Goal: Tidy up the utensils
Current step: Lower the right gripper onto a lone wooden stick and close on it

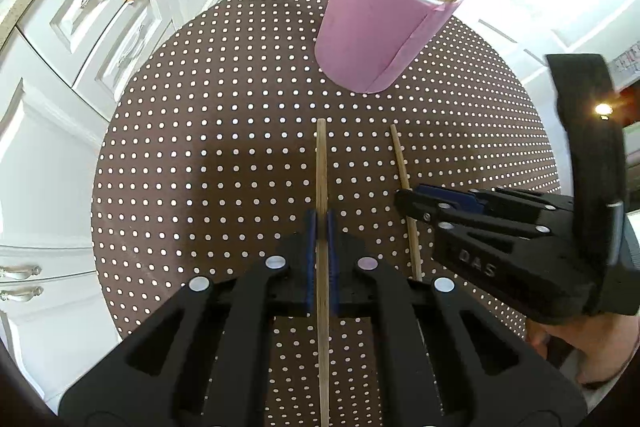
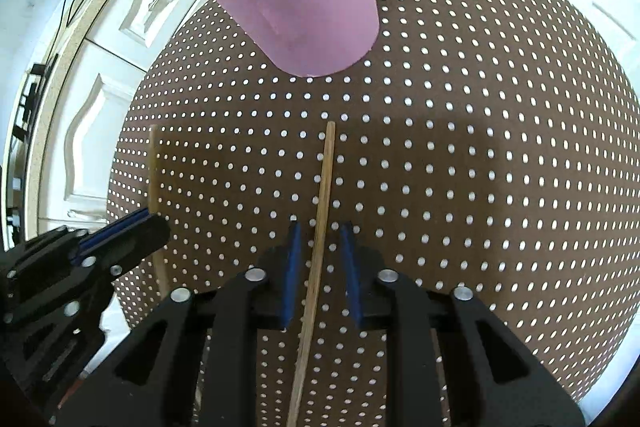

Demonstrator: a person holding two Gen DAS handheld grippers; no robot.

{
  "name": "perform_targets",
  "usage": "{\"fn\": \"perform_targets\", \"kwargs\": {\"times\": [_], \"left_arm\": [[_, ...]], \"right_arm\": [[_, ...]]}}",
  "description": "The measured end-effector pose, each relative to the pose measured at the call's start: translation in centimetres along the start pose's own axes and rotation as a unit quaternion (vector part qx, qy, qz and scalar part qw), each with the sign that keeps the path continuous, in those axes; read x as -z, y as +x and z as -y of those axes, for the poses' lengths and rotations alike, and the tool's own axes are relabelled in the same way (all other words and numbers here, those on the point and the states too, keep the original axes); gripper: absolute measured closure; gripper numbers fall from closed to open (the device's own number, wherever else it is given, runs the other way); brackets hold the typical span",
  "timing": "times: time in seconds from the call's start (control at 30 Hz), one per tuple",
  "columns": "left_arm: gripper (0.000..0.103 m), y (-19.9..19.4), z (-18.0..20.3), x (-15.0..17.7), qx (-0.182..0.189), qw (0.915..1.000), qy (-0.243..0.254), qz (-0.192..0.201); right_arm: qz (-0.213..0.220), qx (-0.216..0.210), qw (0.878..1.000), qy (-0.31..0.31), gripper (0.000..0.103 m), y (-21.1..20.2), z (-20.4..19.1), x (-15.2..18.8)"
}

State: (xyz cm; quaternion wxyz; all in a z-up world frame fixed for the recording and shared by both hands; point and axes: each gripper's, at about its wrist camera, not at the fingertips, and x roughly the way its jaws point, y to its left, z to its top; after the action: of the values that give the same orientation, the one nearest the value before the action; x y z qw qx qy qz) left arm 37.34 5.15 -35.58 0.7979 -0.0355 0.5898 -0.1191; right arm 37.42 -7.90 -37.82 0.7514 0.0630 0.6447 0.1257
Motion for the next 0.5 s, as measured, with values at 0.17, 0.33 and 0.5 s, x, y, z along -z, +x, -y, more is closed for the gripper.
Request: {"fn": "perform_targets", "kwargs": {"times": [0.17, 0.33, 0.5], "left_arm": [[0.097, -1.1, 0.6, -0.1, 0.005, 0.9999, 0.01, 0.011], [0.097, -2.8, 1.4, -0.5, 0.014, 0.9993, 0.021, 0.027], [0.097, -4.7, 2.1, -1.0, 0.026, 0.9979, 0.033, 0.05]], "right_arm": [[-0.003, -0.013, 1.0, 0.015, 0.098, 0.0, 0.8, -0.2], [0.024, -0.024, 0.999, 0.027, 0.098, -2.1, 1.1, 0.3], [0.069, -0.029, 0.996, 0.043, 0.098, -5.7, 1.3, 0.8]]}}
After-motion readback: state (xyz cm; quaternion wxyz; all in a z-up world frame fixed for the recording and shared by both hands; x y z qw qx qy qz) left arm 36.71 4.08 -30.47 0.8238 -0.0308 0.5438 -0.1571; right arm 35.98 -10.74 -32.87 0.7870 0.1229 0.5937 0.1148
